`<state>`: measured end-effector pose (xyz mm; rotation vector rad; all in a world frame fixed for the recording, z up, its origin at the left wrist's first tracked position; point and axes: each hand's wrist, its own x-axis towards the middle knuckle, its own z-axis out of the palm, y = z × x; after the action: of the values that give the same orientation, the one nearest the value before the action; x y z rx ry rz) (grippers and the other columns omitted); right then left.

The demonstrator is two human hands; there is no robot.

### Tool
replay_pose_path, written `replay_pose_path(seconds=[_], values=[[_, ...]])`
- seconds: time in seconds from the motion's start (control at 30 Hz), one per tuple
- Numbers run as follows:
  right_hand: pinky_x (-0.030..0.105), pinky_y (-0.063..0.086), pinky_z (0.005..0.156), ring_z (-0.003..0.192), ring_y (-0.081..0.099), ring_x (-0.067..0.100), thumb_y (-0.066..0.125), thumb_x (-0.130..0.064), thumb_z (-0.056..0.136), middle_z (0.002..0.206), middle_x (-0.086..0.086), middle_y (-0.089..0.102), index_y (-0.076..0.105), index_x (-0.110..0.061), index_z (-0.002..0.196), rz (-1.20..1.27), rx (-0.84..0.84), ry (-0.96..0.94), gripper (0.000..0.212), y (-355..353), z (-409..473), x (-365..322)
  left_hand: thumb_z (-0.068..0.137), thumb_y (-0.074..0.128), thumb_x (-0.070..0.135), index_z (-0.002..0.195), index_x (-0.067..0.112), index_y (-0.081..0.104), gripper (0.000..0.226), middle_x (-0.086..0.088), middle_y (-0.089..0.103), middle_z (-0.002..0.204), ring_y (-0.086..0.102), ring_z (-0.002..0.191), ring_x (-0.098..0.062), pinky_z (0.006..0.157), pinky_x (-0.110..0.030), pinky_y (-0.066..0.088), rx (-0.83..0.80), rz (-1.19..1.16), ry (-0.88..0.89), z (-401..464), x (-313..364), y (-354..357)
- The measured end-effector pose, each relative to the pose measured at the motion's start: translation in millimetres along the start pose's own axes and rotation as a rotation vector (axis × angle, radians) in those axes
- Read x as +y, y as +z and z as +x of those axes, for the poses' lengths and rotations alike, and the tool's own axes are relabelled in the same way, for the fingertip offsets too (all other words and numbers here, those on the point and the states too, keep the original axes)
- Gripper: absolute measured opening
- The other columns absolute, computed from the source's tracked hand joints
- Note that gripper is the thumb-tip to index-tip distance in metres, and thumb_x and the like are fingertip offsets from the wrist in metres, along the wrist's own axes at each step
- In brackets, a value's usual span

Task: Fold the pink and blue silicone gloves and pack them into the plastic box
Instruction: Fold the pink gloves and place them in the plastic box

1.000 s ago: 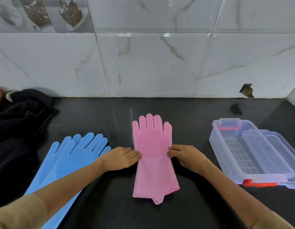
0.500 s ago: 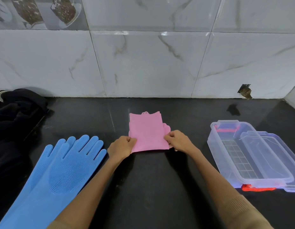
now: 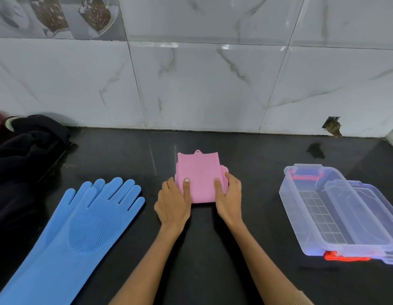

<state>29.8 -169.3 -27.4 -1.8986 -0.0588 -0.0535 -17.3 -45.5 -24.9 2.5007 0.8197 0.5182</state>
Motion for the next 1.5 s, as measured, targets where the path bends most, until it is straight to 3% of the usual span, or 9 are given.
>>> replay_pose_path(seconds=[0.13, 0.27, 0.4, 0.57, 0.73, 0.87, 1.1, 1.27, 1.5], values=[[0.024, 0.024, 0.104, 0.137, 0.03, 0.021, 0.041, -0.029, 0.099, 0.153, 0.007, 0.024, 0.016, -0.007, 0.149, -0.072, -0.058, 0.033, 0.06, 8, 10, -3, 0.098, 0.027, 0.048, 0.117, 0.008, 0.049, 0.05, -0.01, 0.056, 0.11, 0.058, 0.088, -0.023, 0.068, -0.03, 0.04, -0.141, 0.154, 0.007, 14, 4, 8], [0.039, 0.032, 0.111, 0.132, 0.04, 0.028, 0.046, -0.027, 0.097, 0.144, 0.013, 0.041, 0.031, -0.002, 0.143, -0.127, -0.033, 0.063, 0.054, 6, 25, -5, 0.1, 0.024, 0.043, 0.107, 0.007, 0.048, 0.044, -0.011, 0.06, 0.105, 0.062, 0.084, -0.026, 0.07, -0.034, 0.042, -0.194, 0.137, 0.005, 29, 7, 8], [0.036, 0.049, 0.08, 0.097, 0.059, 0.027, 0.048, -0.025, 0.096, 0.108, 0.013, 0.061, 0.052, 0.001, 0.116, -0.117, -0.006, 0.085, 0.033, 4, 36, -12, 0.101, 0.021, 0.042, 0.1, 0.009, 0.048, 0.042, -0.009, 0.063, 0.098, 0.062, 0.082, -0.025, 0.076, -0.037, 0.047, -0.234, 0.08, -0.026, 33, 10, 7], [0.023, 0.034, 0.052, 0.072, 0.049, 0.018, 0.041, -0.034, 0.098, 0.089, 0.008, 0.054, 0.049, -0.003, 0.09, -0.183, -0.118, 0.181, 0.033, 1, 40, -18, 0.101, 0.025, 0.04, 0.086, 0.012, 0.043, 0.036, -0.006, 0.058, 0.087, 0.054, 0.074, -0.018, 0.08, -0.038, 0.046, -0.142, -0.117, -0.114, 22, 14, 3], [0.022, 0.036, 0.054, 0.069, 0.049, 0.008, 0.036, -0.041, 0.098, 0.093, 0.001, 0.054, 0.047, -0.011, 0.099, -0.179, -0.221, 0.197, 0.032, -5, 29, -19, 0.099, 0.036, 0.036, 0.099, 0.01, 0.037, 0.026, 0.002, 0.047, 0.083, 0.048, 0.07, -0.01, 0.059, -0.028, 0.038, -0.221, -0.495, -0.239, 15, 4, -9], [0.024, 0.044, 0.062, 0.079, 0.057, 0.009, 0.042, -0.049, 0.093, 0.097, -0.004, 0.06, 0.051, -0.015, 0.105, -0.001, -0.243, 0.265, 0.037, -10, 8, -13, 0.095, 0.046, 0.032, 0.111, 0.011, 0.034, 0.029, -0.001, 0.048, 0.101, 0.05, 0.085, -0.012, 0.062, -0.025, 0.039, -0.389, -0.753, -0.428, 8, -18, -18], [0.038, 0.055, 0.088, 0.101, 0.067, 0.018, 0.061, -0.031, 0.09, 0.11, 0.0, 0.071, 0.062, -0.017, 0.114, 0.6, -0.214, 0.384, 0.027, -11, -21, -9, 0.099, 0.037, 0.037, 0.133, 0.009, 0.036, 0.043, -0.007, 0.05, 0.125, 0.051, 0.109, -0.021, 0.085, -0.033, 0.041, -0.488, -0.729, -0.445, 1, -25, -30], [0.04, 0.052, 0.095, 0.107, 0.065, 0.018, 0.057, -0.021, 0.092, 0.117, -0.001, 0.068, 0.056, -0.018, 0.127, 0.599, -0.216, 0.355, 0.035, -11, -33, -10, 0.102, 0.031, 0.033, 0.139, 0.012, 0.033, 0.043, -0.005, 0.047, 0.131, 0.046, 0.108, -0.014, 0.088, -0.032, 0.038, -0.41, -0.754, -0.366, -13, -23, -31], [0.034, 0.054, 0.089, 0.103, 0.067, 0.018, 0.053, -0.011, 0.094, 0.11, -0.001, 0.072, 0.062, -0.017, 0.122, 0.608, -0.211, 0.336, 0.03, -14, -41, -10, 0.103, 0.029, 0.028, 0.142, 0.015, 0.037, 0.042, -0.004, 0.049, 0.139, 0.048, 0.121, -0.019, 0.096, -0.032, 0.038, -0.31, -0.815, -0.373, -25, -20, -33]])
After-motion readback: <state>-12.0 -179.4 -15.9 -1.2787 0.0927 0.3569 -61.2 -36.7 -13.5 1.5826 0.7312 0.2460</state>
